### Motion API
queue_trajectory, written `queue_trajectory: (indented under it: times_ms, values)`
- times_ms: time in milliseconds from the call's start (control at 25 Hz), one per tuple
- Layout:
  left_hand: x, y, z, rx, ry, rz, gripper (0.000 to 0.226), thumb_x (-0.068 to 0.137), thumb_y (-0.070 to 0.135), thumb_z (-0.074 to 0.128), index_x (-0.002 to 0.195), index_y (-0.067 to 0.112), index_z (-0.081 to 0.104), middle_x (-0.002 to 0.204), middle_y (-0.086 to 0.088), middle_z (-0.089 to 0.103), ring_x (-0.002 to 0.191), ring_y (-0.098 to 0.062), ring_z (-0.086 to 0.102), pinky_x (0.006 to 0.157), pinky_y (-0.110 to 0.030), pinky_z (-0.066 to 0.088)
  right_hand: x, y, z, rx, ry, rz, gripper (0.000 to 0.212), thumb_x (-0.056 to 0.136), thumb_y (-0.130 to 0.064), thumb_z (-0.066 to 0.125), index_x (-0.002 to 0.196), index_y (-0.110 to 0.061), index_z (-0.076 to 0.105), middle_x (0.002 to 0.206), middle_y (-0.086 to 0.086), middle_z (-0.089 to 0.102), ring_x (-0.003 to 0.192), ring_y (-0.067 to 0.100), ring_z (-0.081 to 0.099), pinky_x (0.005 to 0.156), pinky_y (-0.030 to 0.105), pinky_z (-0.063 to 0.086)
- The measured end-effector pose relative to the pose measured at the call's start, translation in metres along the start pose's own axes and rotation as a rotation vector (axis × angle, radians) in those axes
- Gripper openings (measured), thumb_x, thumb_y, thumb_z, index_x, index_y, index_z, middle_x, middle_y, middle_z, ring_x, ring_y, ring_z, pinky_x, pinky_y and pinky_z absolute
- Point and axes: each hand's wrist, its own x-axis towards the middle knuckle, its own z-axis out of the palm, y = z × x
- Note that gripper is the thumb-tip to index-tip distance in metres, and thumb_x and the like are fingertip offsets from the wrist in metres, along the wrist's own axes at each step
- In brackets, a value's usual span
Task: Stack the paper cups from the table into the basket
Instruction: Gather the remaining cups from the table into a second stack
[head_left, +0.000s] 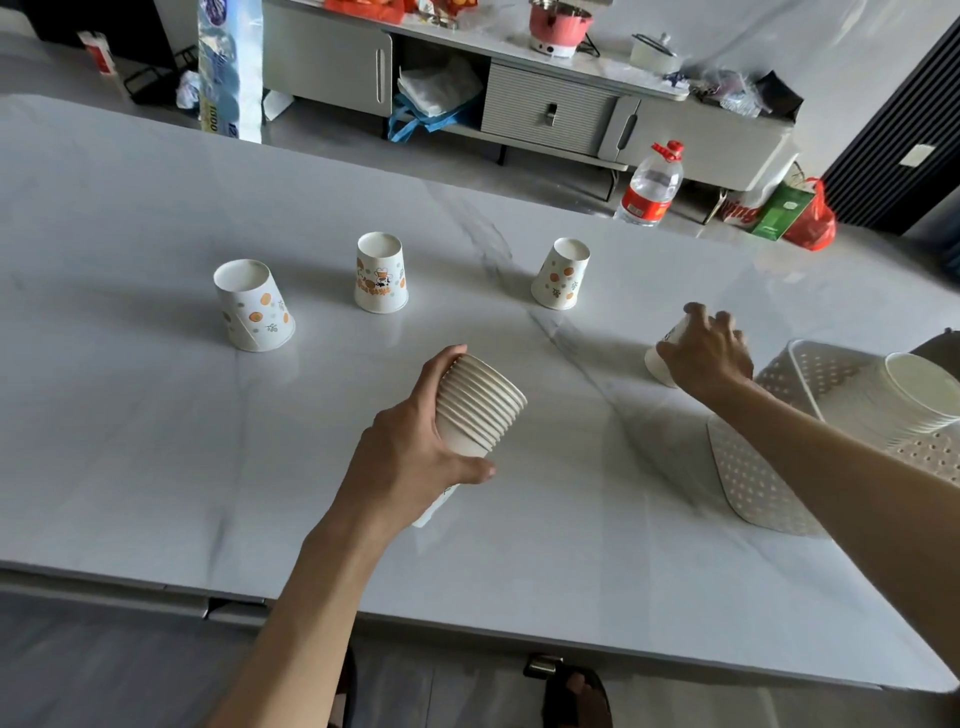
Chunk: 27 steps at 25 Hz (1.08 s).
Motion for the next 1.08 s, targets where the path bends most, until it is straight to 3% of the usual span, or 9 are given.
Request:
queue_trajectory:
  times_ms: [120, 280, 360, 480, 560, 720, 880, 1000, 1080]
  values:
    - [0.002, 0.0, 0.0, 0.009, 0.011, -0.005, 0.105, 0.059, 0.034, 0.086, 0.139, 0.059, 0.024, 0.102, 0.012, 0.062, 0.092, -0.024, 0.062, 0.082, -0.038, 0.053, -0.006, -0.011, -0.004, 0.17, 0.037, -0.026, 0.046, 0.089, -0.029, 0.059, 0.134, -0.024, 0.047, 0.127, 0.02, 0.051, 0.104, 0.046, 0.056, 0.077, 0.039, 0.039]
    - [0.0, -0.003, -0.006, -0.013, 0.059, -0.035, 0.101, 0.059, 0.033, 0.086, 0.138, 0.058, 0.028, 0.099, 0.015, 0.063, 0.089, -0.023, 0.063, 0.08, -0.037, 0.054, -0.065, -0.039, 0.0, 0.341, -0.014, -0.425, 0.062, 0.076, -0.043, 0.072, 0.132, -0.031, 0.048, 0.117, 0.008, 0.062, 0.097, 0.034, 0.062, 0.08, 0.037, 0.051]
    - [-0.001, -0.004, -0.007, -0.015, 0.063, -0.046, 0.1, 0.058, 0.032, 0.086, 0.137, 0.057, 0.029, 0.098, 0.012, 0.065, 0.089, -0.023, 0.064, 0.08, -0.038, 0.054, -0.102, -0.049, 0.017, 0.43, -0.066, -0.533, 0.074, 0.068, -0.042, 0.076, 0.134, -0.032, 0.044, 0.117, 0.004, 0.063, 0.098, 0.027, 0.062, 0.083, 0.032, 0.05]
    - [-0.004, -0.006, -0.009, -0.013, 0.058, -0.052, 0.101, 0.059, 0.031, 0.087, 0.137, 0.055, 0.029, 0.098, 0.007, 0.066, 0.088, -0.023, 0.065, 0.082, -0.039, 0.054, -0.133, -0.054, 0.04, 0.84, -0.189, -0.338, 0.086, 0.064, -0.033, 0.084, 0.137, -0.036, 0.038, 0.114, -0.007, 0.062, 0.097, 0.015, 0.062, 0.082, 0.025, 0.051]
    - [-0.005, -0.006, -0.009, -0.009, 0.062, -0.047, 0.101, 0.059, 0.031, 0.088, 0.138, 0.054, 0.029, 0.1, 0.006, 0.067, 0.089, -0.022, 0.064, 0.082, -0.038, 0.054, -0.143, -0.053, 0.054, 0.952, -0.23, -0.195, 0.083, 0.061, -0.03, 0.086, 0.13, -0.036, 0.04, 0.105, -0.02, 0.062, 0.096, 0.005, 0.063, 0.071, 0.015, 0.049]
    - [-0.005, -0.009, -0.01, -0.001, 0.046, -0.029, 0.1, 0.058, 0.033, 0.087, 0.136, 0.055, 0.029, 0.1, 0.009, 0.065, 0.089, -0.02, 0.064, 0.08, -0.035, 0.054, -0.149, -0.061, 0.054, 0.824, -0.252, -0.203, 0.07, 0.062, -0.029, 0.087, 0.117, -0.027, 0.045, 0.097, -0.015, 0.061, 0.09, 0.013, 0.063, 0.068, 0.027, 0.051]
    - [-0.005, -0.01, -0.012, 0.041, 0.025, -0.033, 0.101, 0.057, 0.035, 0.085, 0.135, 0.057, 0.026, 0.101, 0.007, 0.065, 0.091, -0.025, 0.062, 0.081, -0.037, 0.053, -0.124, -0.065, -0.001, 0.746, -0.337, -0.453, 0.058, 0.065, -0.029, 0.086, 0.114, -0.032, 0.056, 0.098, -0.006, 0.068, 0.084, 0.014, 0.066, 0.07, 0.03, 0.054]
    - [-0.005, -0.009, -0.012, 0.052, -0.03, -0.023, 0.101, 0.054, 0.041, 0.081, 0.134, 0.06, 0.023, 0.1, 0.006, 0.065, 0.089, -0.025, 0.063, 0.079, -0.039, 0.054, -0.111, -0.068, -0.049, 0.385, -0.409, -0.705, 0.076, 0.067, -0.023, 0.083, 0.131, -0.032, 0.043, 0.113, -0.006, 0.061, 0.089, 0.007, 0.061, 0.069, 0.016, 0.047]
    - [-0.005, -0.007, -0.01, 0.055, -0.07, -0.006, 0.102, 0.053, 0.042, 0.08, 0.134, 0.061, 0.022, 0.097, 0.008, 0.066, 0.084, -0.022, 0.065, 0.075, -0.039, 0.056, -0.114, -0.078, -0.065, 0.167, -0.4, -0.852, 0.091, 0.068, -0.013, 0.079, 0.14, -0.031, 0.027, 0.126, -0.006, 0.052, 0.098, 0.011, 0.058, 0.074, 0.016, 0.049]
